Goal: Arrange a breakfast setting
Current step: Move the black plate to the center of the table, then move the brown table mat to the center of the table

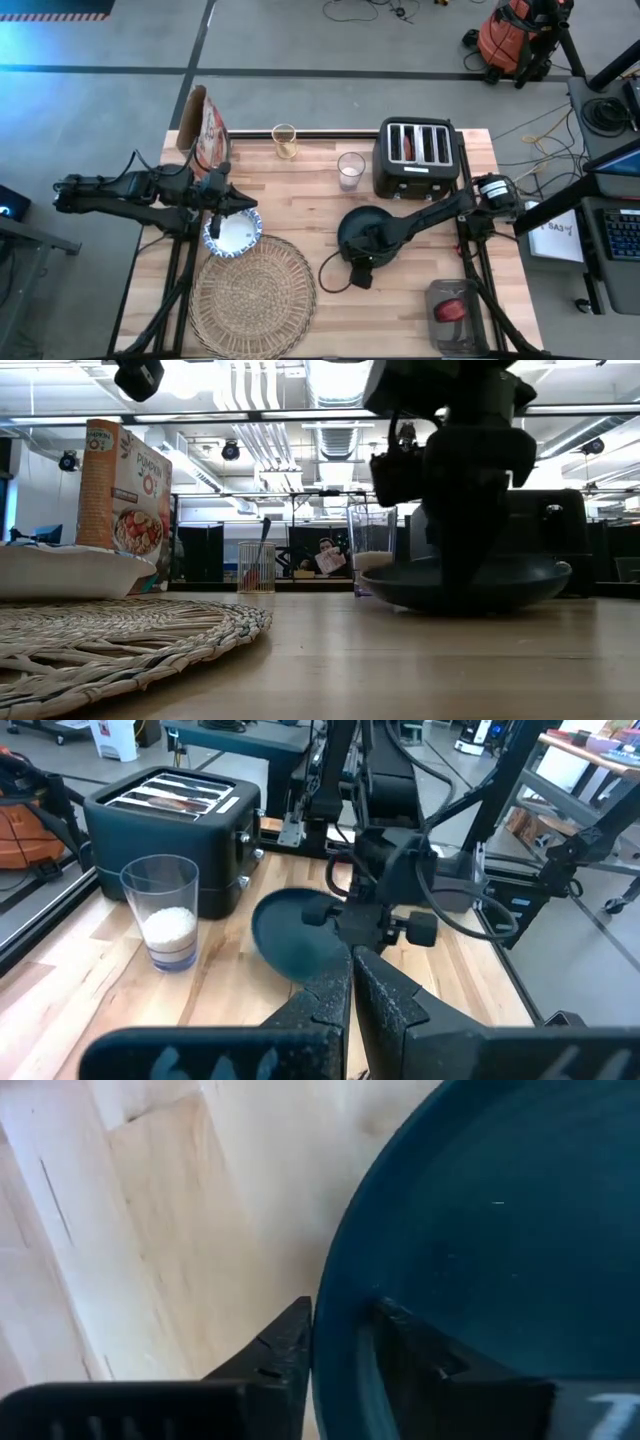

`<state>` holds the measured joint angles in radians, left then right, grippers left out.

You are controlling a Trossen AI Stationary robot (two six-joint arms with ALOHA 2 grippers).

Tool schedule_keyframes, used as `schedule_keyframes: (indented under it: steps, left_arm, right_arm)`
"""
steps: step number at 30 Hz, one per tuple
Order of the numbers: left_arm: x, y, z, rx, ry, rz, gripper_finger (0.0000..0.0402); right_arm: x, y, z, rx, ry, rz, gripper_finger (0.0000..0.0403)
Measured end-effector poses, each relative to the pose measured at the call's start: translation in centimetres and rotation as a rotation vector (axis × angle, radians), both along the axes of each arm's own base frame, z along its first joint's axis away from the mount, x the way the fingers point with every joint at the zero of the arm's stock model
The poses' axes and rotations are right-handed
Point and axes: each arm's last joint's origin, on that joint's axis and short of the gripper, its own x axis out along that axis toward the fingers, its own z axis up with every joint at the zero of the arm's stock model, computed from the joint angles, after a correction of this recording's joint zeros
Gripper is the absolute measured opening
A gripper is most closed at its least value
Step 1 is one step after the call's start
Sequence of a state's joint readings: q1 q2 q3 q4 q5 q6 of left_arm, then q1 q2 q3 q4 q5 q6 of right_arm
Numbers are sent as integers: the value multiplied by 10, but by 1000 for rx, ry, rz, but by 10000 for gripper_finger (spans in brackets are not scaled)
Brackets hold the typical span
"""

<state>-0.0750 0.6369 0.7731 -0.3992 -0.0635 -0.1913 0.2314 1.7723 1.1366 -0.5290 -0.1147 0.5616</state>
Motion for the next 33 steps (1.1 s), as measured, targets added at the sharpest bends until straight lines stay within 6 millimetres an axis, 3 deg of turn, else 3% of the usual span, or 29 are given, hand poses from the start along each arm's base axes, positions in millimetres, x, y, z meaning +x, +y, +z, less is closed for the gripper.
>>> schedule_keyframes:
  steps: [3,11,22,28,33]
  left_arm:
    - [0,0,0,0,2,0,0]
    - [1,0,0,0,3,0,0]
    - [1,0,0,0,2,0,0]
    - [-2,0,1,5,-7,-3,0]
    - [-4,0,2,25,-19,-8,0]
  right_arm:
    - [7,2,5,1,13,4,121]
    - [19,4,43,-29,17,34,166]
    - [57,5,67,-122,-439,81,137]
    - [65,7,68,-112,-611,81,121]
    - [81,10,37,-121,-644,67,122]
